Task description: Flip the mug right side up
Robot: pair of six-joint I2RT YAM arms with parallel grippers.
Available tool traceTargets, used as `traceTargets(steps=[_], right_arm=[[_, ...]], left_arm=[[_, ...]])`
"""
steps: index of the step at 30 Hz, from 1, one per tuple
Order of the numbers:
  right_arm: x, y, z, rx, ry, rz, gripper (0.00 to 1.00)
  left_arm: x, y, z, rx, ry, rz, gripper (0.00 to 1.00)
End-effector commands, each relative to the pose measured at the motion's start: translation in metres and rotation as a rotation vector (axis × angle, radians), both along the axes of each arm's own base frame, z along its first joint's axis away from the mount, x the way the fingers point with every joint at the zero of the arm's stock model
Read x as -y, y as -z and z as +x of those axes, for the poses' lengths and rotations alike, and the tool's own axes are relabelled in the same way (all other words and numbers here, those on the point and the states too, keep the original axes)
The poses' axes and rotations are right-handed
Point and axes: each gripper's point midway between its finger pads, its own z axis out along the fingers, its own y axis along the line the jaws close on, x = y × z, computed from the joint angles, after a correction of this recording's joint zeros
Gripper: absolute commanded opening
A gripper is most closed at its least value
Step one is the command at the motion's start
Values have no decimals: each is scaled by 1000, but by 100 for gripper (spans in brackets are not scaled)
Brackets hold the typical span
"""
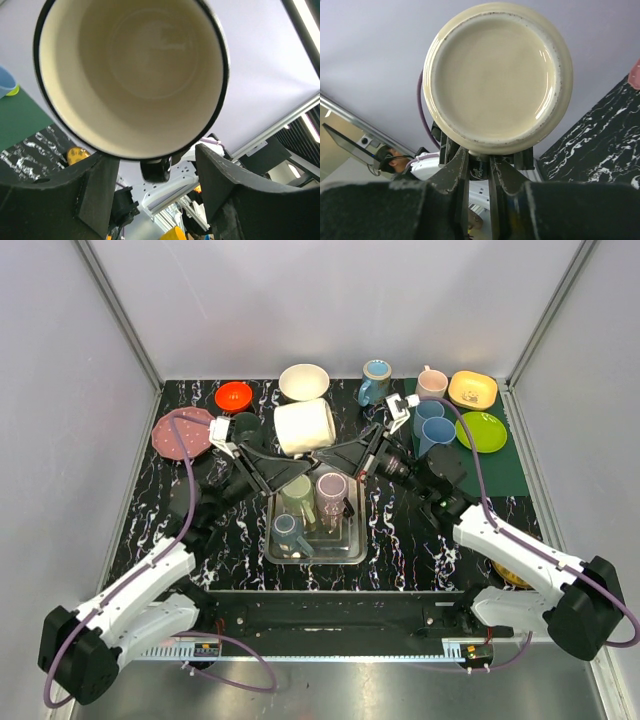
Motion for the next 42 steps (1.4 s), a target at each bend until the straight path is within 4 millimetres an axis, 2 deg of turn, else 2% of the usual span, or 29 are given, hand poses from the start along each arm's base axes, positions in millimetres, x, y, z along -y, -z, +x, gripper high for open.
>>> traceTargets(steps=[1,6,11,13,14,16,17,19,20,21,23,24,25,26,27,28,29,30,31,32,33,34,35,36,37,38,39,41,42], right_arm=[[13,-41,-21,122,-51,137,0],[12,-26,-22,96,-61,115,0],[7,-8,-24,79,-84,43,0],[4,-1,-27,97,-103,4,0],[2,5,-27,83,-107,-31,0],[3,12,-28,116,-101,-78,0],[2,22,-26,120,-94,-124,0],[6,25,-28,138,-78,-157,0],[6,34,-26,131,-67,-210,0],[8,38,-25,128,-59,-233,6],[12,43,-24,124,-40,-289,30],[13,43,-24,119,-33,-303,40],[17,41,-21,120,2,-312,54],[20,45,-18,108,25,-347,59],[23,45,-17,108,43,-362,62],[28,45,-11,107,88,-379,66],[32,48,-8,101,117,-420,68],[38,55,-4,77,146,-464,69],[44,59,4,63,204,-496,70],[51,67,7,45,233,-557,75],[58,73,12,28,272,-597,75],[68,78,23,13,349,-643,75],[76,87,26,-3,378,-705,75],[82,92,30,-13,412,-737,74],[94,98,39,-32,489,-774,74],[102,106,42,-58,522,-810,73],[108,112,45,-72,556,-835,73],[121,119,50,-80,625,-863,72],[124,121,50,-76,638,-863,72]], left_arm=[[-13,-63,-20,178,30,-193,62],[-14,-78,-18,197,43,-247,52],[-12,-84,-16,205,49,-261,28],[-11,-88,-17,214,58,-261,25],[-11,-89,-18,219,62,-261,19],[-11,-93,-20,228,70,-263,0],[-12,-94,-22,230,72,-264,0],[-8,-90,-20,224,68,-227,0],[-11,-91,-23,235,54,-210,0],[-5,-76,-10,199,1,-119,0],[-13,-72,-7,203,-86,-44,0],[-13,-54,3,181,-143,60,0],[-18,-50,5,179,-184,98,0],[-29,-51,7,181,-258,119,0],[-35,-35,13,160,-309,219,0],[-45,-34,12,159,-358,248,0],[-58,-29,22,131,-452,285,0],[-70,-15,25,103,-505,383,0],[-83,-11,27,79,-571,423,0],[-106,-12,37,38,-702,460,0],[-123,15,40,-25,-758,598,0],[-136,32,47,-86,-819,685,0],[-165,38,54,-165,-965,755,0],[-179,69,51,-239,-979,911,0],[-184,88,58,-286,-989,1010,0],[-196,104,60,-342,-1016,1075,0],[-200,119,60,-383,-1003,1118,0],[-208,153,67,-478,-978,1152,0],[-210,161,73,-499,-981,1141,0]])
